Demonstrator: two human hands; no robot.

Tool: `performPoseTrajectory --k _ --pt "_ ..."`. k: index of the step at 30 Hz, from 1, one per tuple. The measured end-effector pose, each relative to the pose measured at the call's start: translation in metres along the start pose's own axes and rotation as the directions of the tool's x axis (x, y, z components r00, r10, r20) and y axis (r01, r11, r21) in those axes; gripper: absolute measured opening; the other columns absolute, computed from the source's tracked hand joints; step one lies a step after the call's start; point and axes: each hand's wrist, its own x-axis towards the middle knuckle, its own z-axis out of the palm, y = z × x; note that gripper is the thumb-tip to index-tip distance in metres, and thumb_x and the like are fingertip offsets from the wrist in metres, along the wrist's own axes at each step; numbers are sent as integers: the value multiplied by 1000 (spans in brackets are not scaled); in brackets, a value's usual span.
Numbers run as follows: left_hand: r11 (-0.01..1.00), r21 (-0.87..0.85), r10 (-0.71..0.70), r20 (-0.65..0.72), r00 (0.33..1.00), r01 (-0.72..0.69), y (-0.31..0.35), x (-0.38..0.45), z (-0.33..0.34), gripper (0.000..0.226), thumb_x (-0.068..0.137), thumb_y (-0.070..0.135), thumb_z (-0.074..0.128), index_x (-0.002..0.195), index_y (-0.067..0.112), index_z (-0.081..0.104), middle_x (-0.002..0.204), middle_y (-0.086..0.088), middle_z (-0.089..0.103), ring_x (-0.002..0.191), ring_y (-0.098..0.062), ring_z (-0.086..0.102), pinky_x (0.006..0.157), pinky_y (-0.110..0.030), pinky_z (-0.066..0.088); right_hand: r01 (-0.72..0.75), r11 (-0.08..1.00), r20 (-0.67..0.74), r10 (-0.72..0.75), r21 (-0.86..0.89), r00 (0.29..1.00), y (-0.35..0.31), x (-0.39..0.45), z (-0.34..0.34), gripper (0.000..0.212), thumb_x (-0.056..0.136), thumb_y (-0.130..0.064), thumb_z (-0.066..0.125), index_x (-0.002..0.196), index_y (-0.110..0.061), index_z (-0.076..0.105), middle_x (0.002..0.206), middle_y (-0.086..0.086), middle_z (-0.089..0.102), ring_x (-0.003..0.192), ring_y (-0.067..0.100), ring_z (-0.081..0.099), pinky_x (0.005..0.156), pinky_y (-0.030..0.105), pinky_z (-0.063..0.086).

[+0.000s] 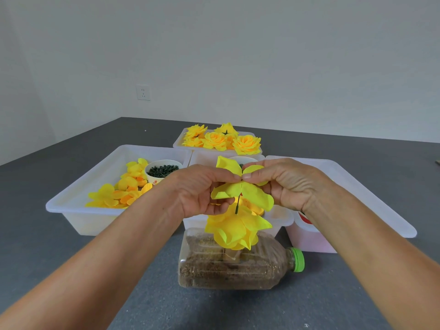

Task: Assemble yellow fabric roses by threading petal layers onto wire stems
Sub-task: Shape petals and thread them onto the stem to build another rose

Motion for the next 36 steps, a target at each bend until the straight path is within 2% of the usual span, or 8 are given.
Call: performPoseTrajectory --k 3,5,8,19,24,27,30,36 --pt "1000 2 -7 0 1000 7 1 1 1 6 84 9 63 78 9 63 58 -2 64 46 -14 57 43 -18 47 -37 999 2 37 10 999 1 1 -1 31 70 6 64 100 -4 65 82 10 69 71 22 67 74 38 55" --pt "1000 5 -15 -2 1000 15 0 1 2 7 84 9 63 77 9 63 58 -2 63 46 -15 56 43 -18 47 -68 997 -3 68 34 998 3 1 -1 25 65 5 65 87 -5 65 73 8 70 63 20 68 67 36 57" --pt "1000 9 -22 -2 1000 22 -1 2 3 8 84 10 63 76 9 62 59 -3 63 45 -14 56 43 -18 46 -85 995 -17 86 49 996 6 2 -1 16 75 7 61 81 -7 64 64 6 69 55 18 67 57 33 57" --pt "987 158 38 -39 999 -31 -2 0 -2 3 83 8 64 80 9 64 61 -5 66 50 -17 59 44 -20 48 -90 995 -11 90 -46 996 7 -2 1 15 81 5 59 83 -9 63 67 5 69 55 16 67 62 35 57" --pt "978 200 68 -55 996 -56 -1 3 -5 7 82 6 66 76 10 65 60 -3 67 50 -14 61 45 -20 50 -87 992 -13 86 -93 996 7 -3 0 16 80 4 60 88 -10 64 78 6 68 60 16 66 72 38 54" --pt "969 238 83 -55 995 -67 -1 5 -6 6 81 6 66 77 11 66 61 -3 68 51 -12 62 48 -21 51 -95 989 -16 94 -117 995 9 -3 -1 16 79 4 61 88 -10 64 76 6 69 57 15 66 68 35 55" --pt "955 287 93 -65 994 -70 -2 6 -7 5 81 7 67 81 11 67 64 -2 70 53 -12 64 48 -21 51 -102 986 -22 100 -135 995 11 -3 -2 19 77 4 63 91 -9 65 79 7 70 60 17 66 75 37 54" --pt "929 356 140 -88 986 -100 -3 8 -7 16 79 6 69 95 7 69 78 -6 71 69 -20 66 67 -32 53 -97 981 -60 88 -168 994 13 -1 -3 22 73 3 69 91 -10 67 82 9 69 68 20 63 80 35 52"
